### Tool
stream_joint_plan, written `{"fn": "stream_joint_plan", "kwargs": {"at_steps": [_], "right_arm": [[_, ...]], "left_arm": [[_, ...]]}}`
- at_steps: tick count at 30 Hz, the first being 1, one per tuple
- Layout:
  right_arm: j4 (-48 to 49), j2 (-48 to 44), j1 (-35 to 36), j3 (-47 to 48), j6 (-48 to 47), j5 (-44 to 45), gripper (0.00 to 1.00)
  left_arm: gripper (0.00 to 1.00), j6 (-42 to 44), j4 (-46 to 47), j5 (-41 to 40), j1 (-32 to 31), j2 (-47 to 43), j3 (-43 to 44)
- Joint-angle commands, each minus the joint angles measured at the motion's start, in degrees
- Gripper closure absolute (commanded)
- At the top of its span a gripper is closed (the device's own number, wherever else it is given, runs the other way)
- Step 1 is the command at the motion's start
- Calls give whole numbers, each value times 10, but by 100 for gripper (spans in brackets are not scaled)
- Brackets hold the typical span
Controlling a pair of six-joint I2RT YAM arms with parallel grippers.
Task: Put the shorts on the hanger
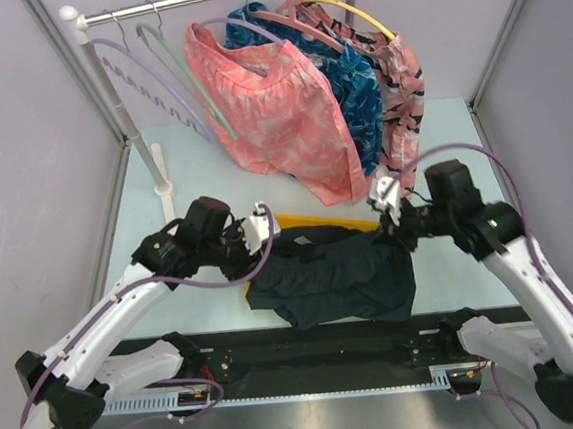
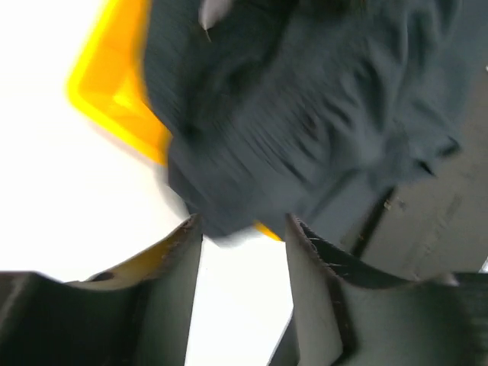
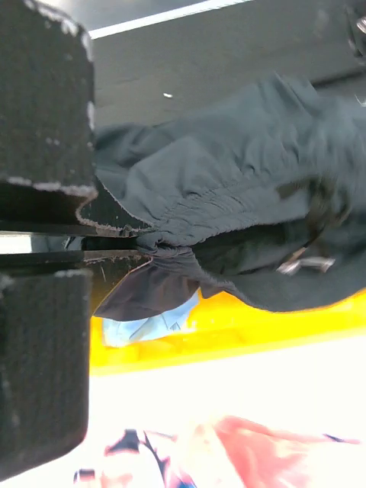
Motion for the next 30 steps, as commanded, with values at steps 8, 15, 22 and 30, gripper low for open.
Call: {"fn": "stream_joint_plan", "kwargs": {"at_steps": [8,15,22,30], "right_arm": [[-233,-165,105,-4,-274,31,100],[-241,-175,156,-5,-283,51,100],[-217,-170,196,-5,-261,83,100],[-207,-177,227,-6,-221,106,100]], "left_arm": [[26,91,14,81,-7,-38,-3],[24,98,41,87,1,129,150],[4,187,-105,188,-12,350,359],[4,210,-102,193,-24,454,374]]}}
